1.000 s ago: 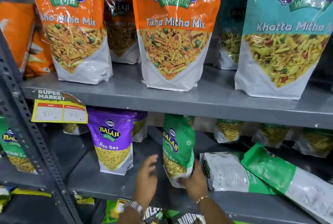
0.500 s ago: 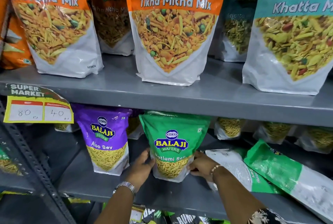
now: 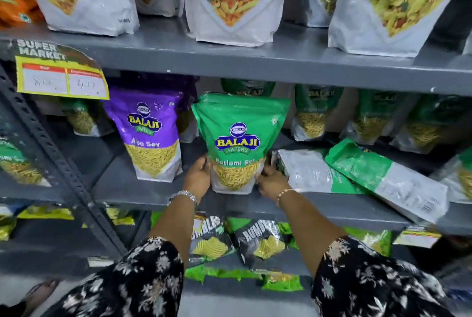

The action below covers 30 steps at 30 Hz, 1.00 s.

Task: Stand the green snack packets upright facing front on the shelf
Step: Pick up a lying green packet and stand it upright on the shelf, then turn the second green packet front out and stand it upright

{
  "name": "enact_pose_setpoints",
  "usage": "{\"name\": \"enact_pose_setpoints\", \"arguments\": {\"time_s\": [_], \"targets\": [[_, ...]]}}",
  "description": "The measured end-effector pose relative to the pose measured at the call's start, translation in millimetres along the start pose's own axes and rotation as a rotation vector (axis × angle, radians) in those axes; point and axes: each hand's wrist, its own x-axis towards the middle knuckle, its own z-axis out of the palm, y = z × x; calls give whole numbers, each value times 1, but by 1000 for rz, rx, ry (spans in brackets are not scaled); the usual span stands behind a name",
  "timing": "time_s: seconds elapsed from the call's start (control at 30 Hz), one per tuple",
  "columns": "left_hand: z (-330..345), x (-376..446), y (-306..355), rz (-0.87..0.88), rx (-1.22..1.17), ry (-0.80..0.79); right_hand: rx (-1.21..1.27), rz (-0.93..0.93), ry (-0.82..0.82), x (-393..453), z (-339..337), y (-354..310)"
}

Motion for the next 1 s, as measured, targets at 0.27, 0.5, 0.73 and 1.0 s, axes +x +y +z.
{"name": "enact_pose_setpoints", "arguments": {"time_s": [0.27, 0.5, 0.73, 1.0], "targets": [[-3, -12, 3, 21, -7, -18, -20, -30, 40, -29, -3, -2], [-1, -53, -10, -134, -75, 215, -144, -37, 329, -84, -69, 29], [125, -145, 1, 186, 162, 189, -316, 65, 495, -89, -136, 68], [207, -92, 66, 569, 900, -45, -1049, 33, 346, -58, -245, 136]]}}
